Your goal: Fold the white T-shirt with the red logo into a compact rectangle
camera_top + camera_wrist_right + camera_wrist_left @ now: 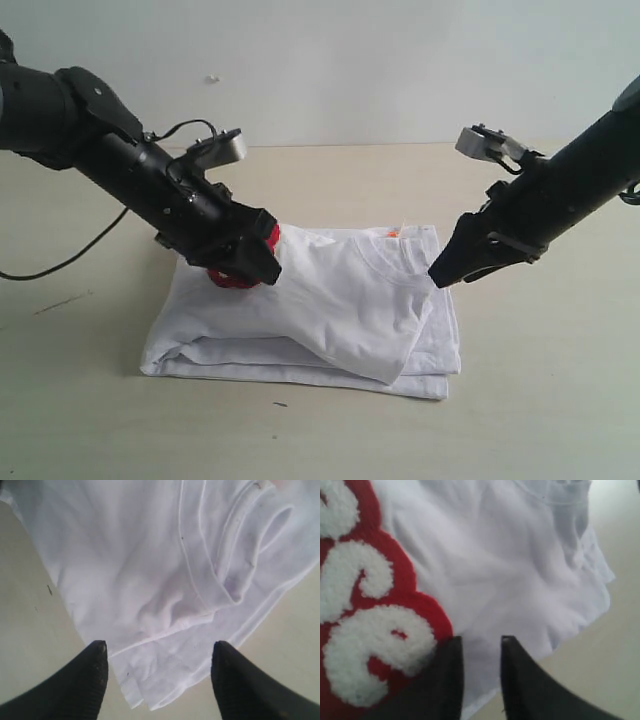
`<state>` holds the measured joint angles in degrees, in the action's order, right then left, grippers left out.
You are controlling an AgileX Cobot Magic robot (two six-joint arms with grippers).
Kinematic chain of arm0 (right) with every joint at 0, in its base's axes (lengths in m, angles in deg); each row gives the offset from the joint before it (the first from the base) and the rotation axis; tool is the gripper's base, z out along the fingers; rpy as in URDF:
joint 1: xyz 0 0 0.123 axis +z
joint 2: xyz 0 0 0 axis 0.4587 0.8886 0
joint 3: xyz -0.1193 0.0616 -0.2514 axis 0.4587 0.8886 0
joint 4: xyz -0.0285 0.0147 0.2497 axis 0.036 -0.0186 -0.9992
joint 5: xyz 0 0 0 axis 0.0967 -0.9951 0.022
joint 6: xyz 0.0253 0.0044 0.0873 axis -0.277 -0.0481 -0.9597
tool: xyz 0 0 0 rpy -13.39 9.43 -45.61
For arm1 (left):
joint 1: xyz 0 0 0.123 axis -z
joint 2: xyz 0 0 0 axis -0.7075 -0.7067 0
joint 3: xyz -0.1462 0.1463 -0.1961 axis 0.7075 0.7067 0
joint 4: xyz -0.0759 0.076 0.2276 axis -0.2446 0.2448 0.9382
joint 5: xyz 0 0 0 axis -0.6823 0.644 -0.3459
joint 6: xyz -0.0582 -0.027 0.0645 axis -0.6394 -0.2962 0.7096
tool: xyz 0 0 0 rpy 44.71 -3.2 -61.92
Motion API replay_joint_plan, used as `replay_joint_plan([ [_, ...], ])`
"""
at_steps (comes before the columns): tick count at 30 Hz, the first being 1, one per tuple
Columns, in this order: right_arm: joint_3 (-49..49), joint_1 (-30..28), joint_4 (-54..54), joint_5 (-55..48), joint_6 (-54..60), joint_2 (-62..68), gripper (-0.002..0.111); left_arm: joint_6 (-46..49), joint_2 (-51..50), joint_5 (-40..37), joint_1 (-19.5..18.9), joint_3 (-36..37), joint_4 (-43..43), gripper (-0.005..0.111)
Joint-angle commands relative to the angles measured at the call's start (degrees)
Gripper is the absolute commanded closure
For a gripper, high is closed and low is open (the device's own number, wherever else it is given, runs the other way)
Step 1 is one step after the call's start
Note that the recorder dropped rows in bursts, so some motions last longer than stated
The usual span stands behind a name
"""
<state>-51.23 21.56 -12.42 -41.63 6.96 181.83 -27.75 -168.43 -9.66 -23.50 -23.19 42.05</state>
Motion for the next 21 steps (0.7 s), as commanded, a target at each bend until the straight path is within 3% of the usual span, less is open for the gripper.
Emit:
replay_joint_plan([
  [1,0.0,-0.2,-1.5,-0.4,1.0,0.0,0.049,-0.6,-5.1,-0.3,0.7,0.0,-2.6,0.105],
  [3,0.0,-0.2,-1.5,-0.4,1.0,0.0,0.049,-0.6,-7.4,-0.1,1.1,0.0,-3.5,0.104],
  [5,0.0,-0.2,-2.2,-0.4,1.0,0.0,0.049,-0.2,-8.7,-0.1,1.4,0.0,-3.7,0.096],
  [10,0.0,-0.2,-8.5,-0.2,2.1,0.0,0.049,0.0,-9.7,-0.4,1.4,0.0,-3.9,0.053],
  [13,0.0,-0.2,-11.3,0.0,3.6,0.1,0.049,0.5,-9.2,-2.7,1.4,-0.4,-4.0,0.04],
  [17,0.0,-0.2,-10.7,-0.4,3.6,0.1,0.049,2.7,-6.6,-5.7,0.2,-1.1,-3.9,0.045],
  [21,-0.2,-0.2,-6.7,0.0,5.0,0.1,0.051,2.4,-2.3,-5.1,-2.6,-1.1,-3.8,0.074],
])
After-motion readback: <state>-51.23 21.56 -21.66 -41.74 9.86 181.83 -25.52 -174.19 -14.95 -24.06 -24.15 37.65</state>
